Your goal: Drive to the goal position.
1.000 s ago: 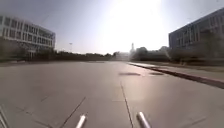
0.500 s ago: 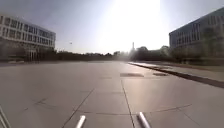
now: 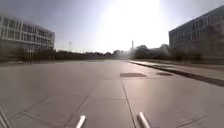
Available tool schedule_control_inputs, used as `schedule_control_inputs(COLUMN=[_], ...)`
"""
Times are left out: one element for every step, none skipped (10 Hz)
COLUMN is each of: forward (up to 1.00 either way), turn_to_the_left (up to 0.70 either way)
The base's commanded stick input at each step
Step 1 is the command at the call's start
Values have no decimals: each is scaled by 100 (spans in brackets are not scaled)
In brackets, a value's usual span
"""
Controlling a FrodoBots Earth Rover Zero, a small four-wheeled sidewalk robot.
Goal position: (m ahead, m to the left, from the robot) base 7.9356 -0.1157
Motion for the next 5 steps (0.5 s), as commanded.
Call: schedule_control_inputs(forward=[70,70,70,70,70], turn_to_the_left=[0,0,0,0,0])
